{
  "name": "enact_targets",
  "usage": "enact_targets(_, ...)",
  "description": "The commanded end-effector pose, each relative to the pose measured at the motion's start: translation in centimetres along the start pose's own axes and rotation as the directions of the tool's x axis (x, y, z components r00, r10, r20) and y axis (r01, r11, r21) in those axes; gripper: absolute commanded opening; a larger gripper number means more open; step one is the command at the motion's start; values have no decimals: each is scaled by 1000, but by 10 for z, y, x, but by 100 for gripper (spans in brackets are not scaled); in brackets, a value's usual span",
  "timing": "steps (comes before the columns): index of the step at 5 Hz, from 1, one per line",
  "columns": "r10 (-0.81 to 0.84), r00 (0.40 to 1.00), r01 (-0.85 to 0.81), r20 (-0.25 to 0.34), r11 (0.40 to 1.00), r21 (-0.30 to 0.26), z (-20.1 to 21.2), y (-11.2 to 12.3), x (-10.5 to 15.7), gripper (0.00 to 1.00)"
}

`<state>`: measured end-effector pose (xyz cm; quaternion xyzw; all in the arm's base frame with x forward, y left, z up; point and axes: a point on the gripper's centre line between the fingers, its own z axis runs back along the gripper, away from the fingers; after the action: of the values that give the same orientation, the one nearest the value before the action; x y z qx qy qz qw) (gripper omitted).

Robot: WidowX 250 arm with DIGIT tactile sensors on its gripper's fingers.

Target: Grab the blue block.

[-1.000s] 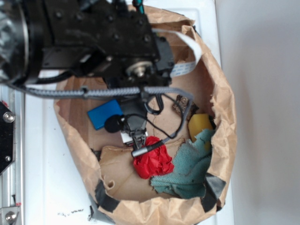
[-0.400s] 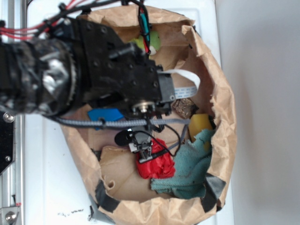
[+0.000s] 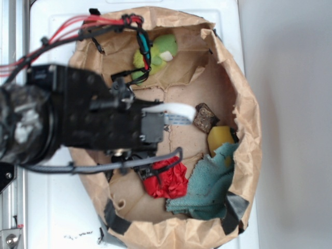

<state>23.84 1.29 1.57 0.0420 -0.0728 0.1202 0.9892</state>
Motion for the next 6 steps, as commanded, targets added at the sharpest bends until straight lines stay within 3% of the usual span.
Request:
enact_targets(1, -32, 999, 31, 18, 999, 41, -3, 14, -18, 100)
enact_targets(2, -29, 999, 28, 17, 998, 55, -7, 15, -25, 100)
enact_targets(3, -36, 999, 35, 16, 997, 63, -4, 16, -10, 100)
enact_targets(4, -26, 999, 24, 19, 998, 65, -4, 16, -6, 37)
enact_targets(5, -14, 1000, 12, 27, 998, 64, -4, 14, -6, 0)
enact_targets(6, -14, 999, 11, 35, 998, 61, -6, 14, -5, 0)
